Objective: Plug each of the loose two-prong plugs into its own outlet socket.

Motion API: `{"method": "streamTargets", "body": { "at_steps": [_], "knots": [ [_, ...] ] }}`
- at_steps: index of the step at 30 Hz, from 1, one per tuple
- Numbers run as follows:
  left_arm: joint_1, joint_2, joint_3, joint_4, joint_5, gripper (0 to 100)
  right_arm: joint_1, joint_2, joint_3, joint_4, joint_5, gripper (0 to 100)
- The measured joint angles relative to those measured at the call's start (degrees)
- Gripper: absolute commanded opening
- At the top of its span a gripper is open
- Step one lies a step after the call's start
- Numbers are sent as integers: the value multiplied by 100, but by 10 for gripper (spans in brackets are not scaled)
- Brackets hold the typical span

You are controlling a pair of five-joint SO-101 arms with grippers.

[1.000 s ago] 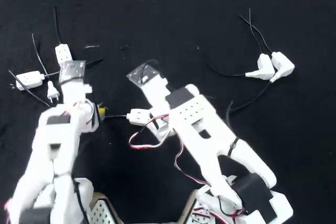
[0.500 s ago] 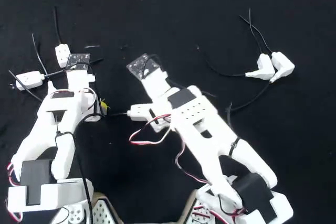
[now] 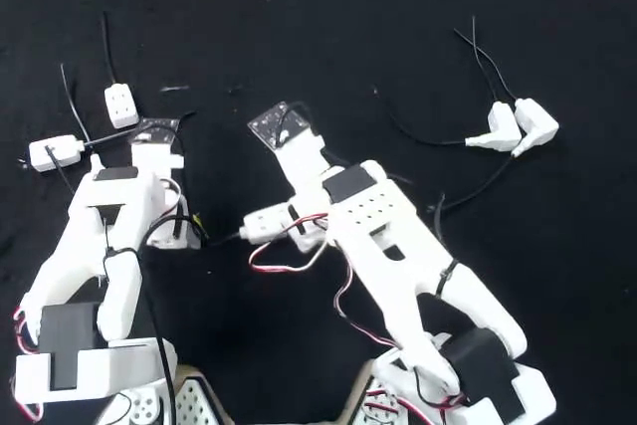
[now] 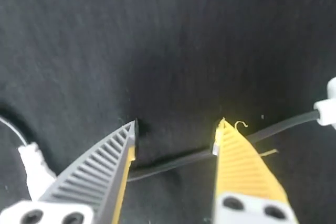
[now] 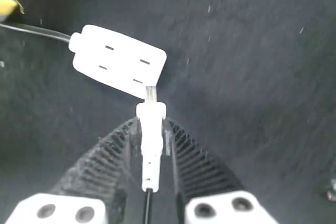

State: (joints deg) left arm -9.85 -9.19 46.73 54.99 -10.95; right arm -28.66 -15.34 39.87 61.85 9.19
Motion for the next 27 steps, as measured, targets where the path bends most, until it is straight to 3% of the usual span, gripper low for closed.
{"method": "streamTargets", "body": {
  "at_steps": [6,12,17,21,27],
  "knots": [
    [35,-659,448,519,-26,245,0,0,-9,484,0,10],
    [70,-2303,1503,598,-35,245,0,0,-273,589,0,10],
    [-62,-3648,1916,607,-35,245,0,-202,-343,1451,352,10],
    [-308,-4334,1969,607,-35,245,-492,-1125,-290,2022,809,10],
    [-396,-4255,2303,387,-35,245,-1319,-2277,369,2198,958,10]
  ]
}}
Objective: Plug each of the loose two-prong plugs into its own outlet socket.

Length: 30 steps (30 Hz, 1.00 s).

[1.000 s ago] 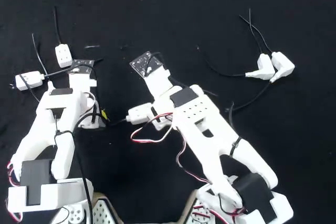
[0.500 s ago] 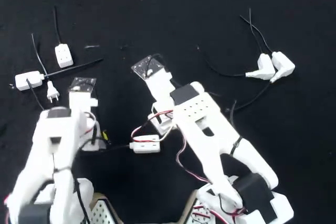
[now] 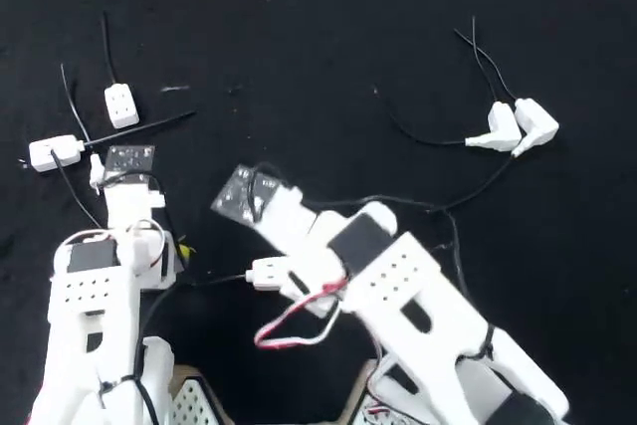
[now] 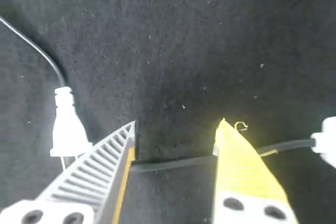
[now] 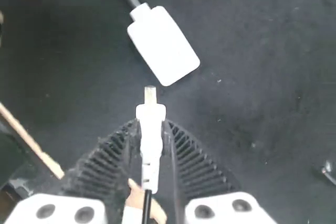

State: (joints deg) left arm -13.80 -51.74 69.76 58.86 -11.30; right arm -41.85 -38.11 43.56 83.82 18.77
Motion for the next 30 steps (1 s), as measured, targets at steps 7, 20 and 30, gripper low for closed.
{"method": "streamTargets", "body": {
  "at_steps": [7,20,30],
  "knots": [
    [-141,651,466,-914,-18,245,-387,-18,167,26,492,10],
    [-519,1389,308,-1231,299,245,-536,1169,571,-976,343,10],
    [-176,1415,167,-782,9,245,862,2048,202,-1222,686,10]
  ]
}}
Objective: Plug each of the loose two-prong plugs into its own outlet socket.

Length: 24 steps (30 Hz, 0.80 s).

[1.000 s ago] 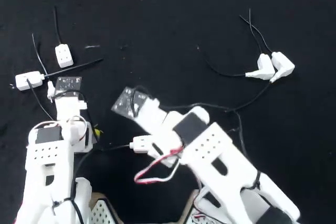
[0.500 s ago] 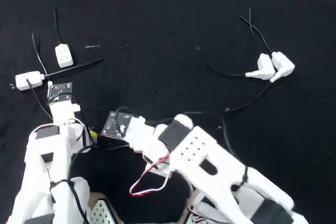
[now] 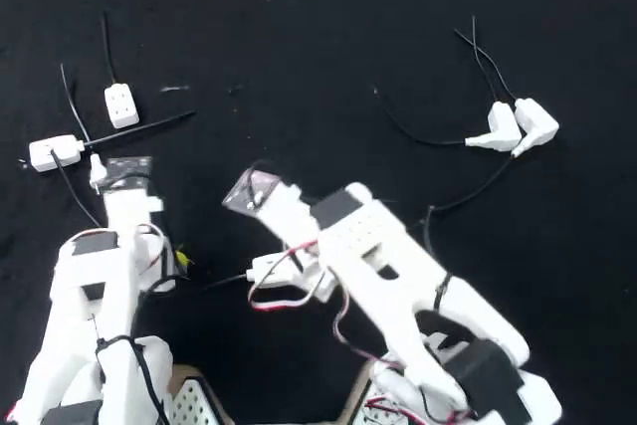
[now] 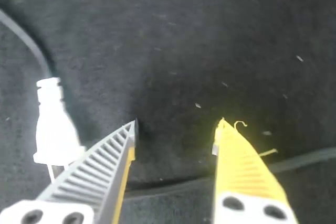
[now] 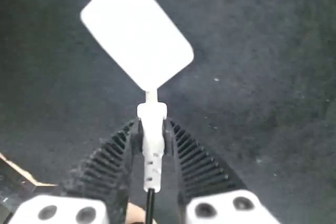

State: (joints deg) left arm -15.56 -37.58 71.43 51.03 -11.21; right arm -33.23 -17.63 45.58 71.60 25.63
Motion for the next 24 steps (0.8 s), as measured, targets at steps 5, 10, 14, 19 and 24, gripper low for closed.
{"method": "streamTargets", "body": {
  "at_steps": [5,10,14,19,24],
  "knots": [
    [360,0,-53,193,-123,245,185,176,-185,-176,18,10],
    [431,0,-53,229,-123,245,185,211,-220,-396,-123,10],
    [431,0,-53,229,-123,245,220,211,-633,141,-123,10],
    [431,0,-53,229,-123,245,132,0,-932,967,-132,10],
    [431,0,-53,229,-123,245,-721,-299,-466,967,-53,10]
  ]
}}
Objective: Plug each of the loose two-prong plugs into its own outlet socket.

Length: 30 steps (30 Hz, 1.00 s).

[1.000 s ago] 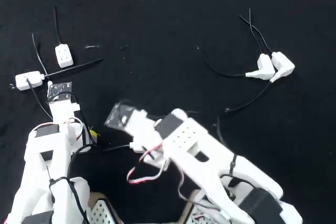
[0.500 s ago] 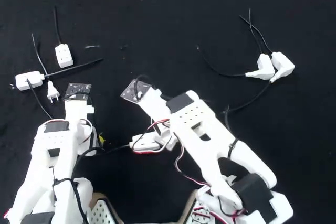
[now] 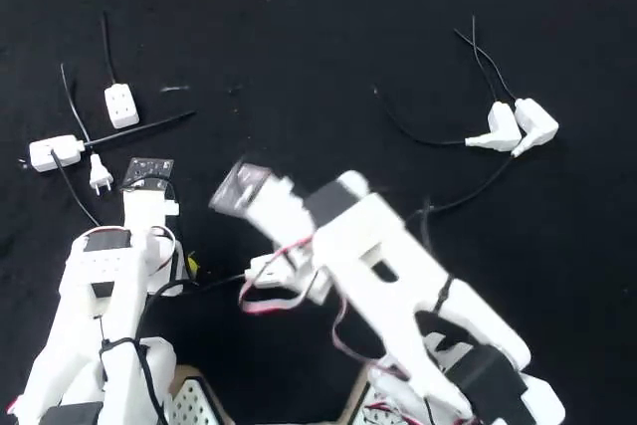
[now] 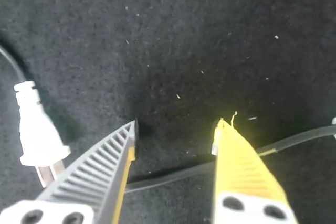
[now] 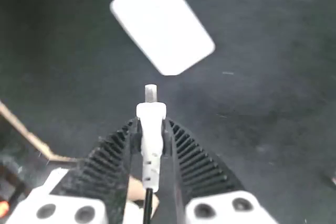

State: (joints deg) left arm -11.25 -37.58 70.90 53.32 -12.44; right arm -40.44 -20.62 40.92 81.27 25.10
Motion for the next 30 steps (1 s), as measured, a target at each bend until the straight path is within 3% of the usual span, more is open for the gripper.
{"method": "streamTargets", "body": {
  "at_steps": [4,11,18,30],
  "knots": [
    [0,0,0,0,0,245,-396,-18,475,-695,-185,10],
    [0,0,0,0,0,245,-44,527,492,-1415,-237,10],
    [18,0,0,0,-35,245,571,1037,35,-1459,44,10],
    [264,0,-9,141,-35,245,615,1705,-870,-1495,53,10]
  ]
}}
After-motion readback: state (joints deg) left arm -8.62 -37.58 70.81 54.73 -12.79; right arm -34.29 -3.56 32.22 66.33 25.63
